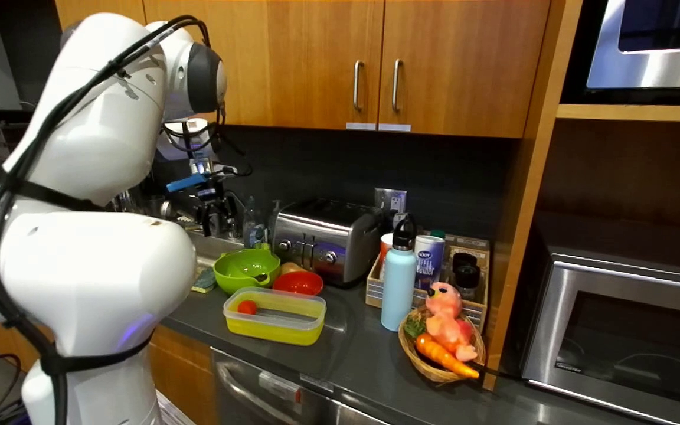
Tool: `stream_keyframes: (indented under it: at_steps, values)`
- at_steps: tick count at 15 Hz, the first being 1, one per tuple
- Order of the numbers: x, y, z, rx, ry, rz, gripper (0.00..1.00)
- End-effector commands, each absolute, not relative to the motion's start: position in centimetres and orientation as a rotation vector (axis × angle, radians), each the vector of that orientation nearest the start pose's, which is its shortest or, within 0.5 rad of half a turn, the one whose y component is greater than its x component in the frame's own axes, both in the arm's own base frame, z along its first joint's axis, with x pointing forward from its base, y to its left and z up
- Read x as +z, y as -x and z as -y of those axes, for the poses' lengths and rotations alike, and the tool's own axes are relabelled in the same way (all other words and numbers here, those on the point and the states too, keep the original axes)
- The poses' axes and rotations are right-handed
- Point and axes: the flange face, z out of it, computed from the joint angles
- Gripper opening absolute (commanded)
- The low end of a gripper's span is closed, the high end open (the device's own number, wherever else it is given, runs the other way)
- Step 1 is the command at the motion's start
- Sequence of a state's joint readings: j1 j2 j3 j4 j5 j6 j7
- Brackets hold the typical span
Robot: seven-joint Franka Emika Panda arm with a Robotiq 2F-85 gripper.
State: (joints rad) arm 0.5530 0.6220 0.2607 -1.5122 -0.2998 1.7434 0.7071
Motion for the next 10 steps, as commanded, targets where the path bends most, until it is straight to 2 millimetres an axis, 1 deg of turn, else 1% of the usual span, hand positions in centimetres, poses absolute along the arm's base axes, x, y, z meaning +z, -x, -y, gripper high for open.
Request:
stream_keyframes:
  at_steps: [1,5,10]
  values:
    - [27.8,-51.0,-46.4,0.345,3.38,0.569,1.0]
    - [26.1,-51.7,-47.9,0.427,3.24,0.808,1.0]
    - [24.0,-51.6,-49.2,0.529,3.125,0.956,1.0]
